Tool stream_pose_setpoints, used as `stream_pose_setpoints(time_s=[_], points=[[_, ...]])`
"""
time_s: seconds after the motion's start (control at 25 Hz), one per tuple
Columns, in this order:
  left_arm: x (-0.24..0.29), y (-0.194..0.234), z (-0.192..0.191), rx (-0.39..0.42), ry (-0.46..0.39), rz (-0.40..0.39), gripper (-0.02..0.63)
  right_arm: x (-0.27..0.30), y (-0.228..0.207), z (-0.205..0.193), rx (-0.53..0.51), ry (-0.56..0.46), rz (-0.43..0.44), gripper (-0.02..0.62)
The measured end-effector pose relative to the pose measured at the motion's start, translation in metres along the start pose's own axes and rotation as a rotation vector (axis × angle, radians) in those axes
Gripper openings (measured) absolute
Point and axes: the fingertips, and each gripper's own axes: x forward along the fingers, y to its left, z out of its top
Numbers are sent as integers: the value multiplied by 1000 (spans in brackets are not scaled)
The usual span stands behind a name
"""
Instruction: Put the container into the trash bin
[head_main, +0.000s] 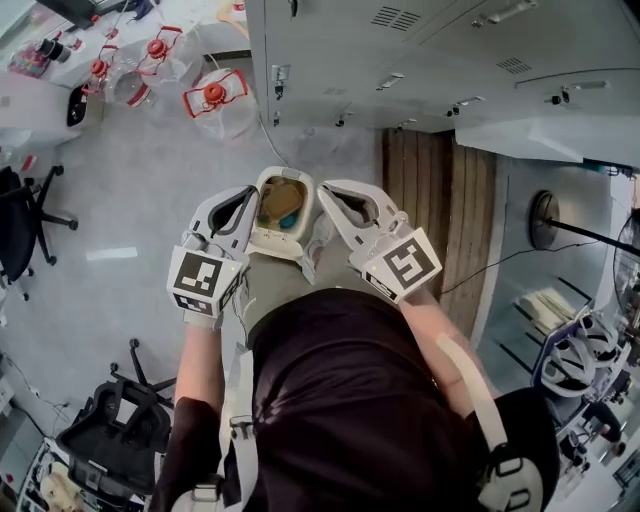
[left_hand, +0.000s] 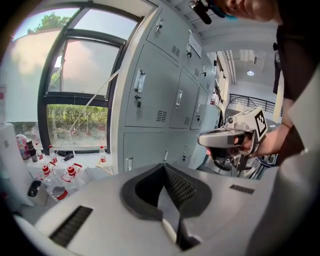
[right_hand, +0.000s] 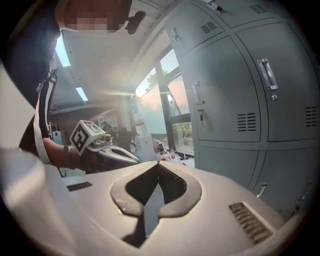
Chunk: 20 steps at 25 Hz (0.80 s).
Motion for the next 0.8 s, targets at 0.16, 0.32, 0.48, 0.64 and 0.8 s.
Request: stream_pose_setpoints(time_s=[0.16,0.32,0.48,0.64,0.8], points=[[-13,-4,33,55,-73,41,8,-4,0,24,-37,-34,36,15],[-21,-10,62,98,-133,72,8,-9,-1,46,-62,-65,65,15],[-30,-17,85,107,-194,92,8,-14,-1,63,-86,-90,93,15],[-38,-22,104,103,-211,133,8,-20,-2,80,-104,-114,117,15],[-46,-24,118,106,-235,182,8,-23,0,94,-117,-132,140,15]])
